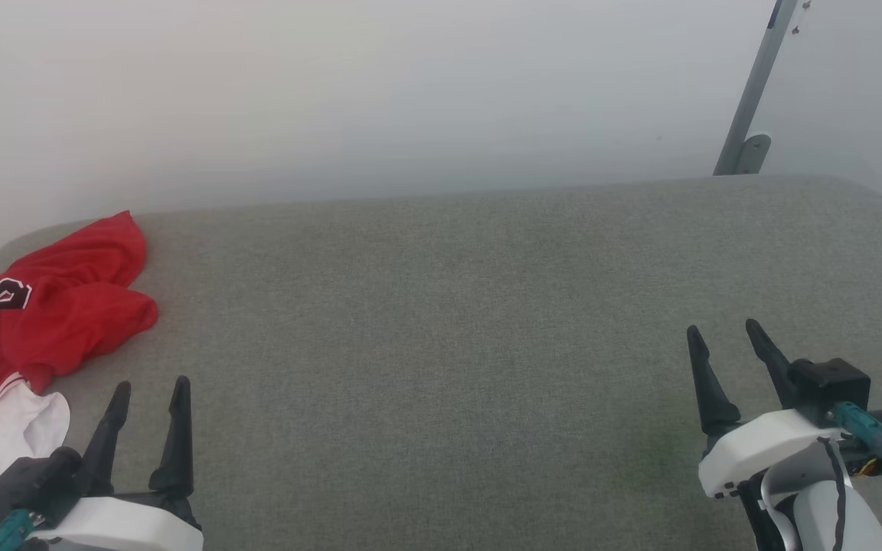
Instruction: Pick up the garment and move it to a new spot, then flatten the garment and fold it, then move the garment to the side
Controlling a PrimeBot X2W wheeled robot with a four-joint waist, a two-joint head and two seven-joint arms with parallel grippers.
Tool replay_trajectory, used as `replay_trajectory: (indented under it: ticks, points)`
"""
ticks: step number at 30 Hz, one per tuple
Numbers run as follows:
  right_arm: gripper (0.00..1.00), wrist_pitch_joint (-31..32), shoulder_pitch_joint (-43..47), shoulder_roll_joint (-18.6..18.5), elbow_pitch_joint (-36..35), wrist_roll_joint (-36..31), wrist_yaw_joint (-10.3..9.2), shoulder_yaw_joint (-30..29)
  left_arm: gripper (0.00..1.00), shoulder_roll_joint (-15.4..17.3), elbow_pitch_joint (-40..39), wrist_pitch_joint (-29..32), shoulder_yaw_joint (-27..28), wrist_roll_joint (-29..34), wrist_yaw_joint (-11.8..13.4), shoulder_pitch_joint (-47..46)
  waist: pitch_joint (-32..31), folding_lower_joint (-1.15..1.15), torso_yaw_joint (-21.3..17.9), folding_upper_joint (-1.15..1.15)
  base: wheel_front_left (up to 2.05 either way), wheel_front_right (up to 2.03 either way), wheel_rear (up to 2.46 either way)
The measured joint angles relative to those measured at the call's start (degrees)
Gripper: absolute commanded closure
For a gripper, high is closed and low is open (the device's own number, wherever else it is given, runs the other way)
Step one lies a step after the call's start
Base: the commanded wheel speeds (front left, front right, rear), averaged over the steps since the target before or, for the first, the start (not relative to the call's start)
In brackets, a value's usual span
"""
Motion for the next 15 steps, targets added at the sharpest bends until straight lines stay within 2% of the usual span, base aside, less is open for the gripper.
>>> replay_trajectory:
  ticks: [15]
  points:
    - [0.0,-0.16,0.0,0.01,-0.29,-1.62,0.0,-0.08,0.0,0.4,-0.04,-0.25,-0.19,0.55,-0.16,0.16,0.12,0.0,-0.06,0.0,0.0,0.0,0.0]
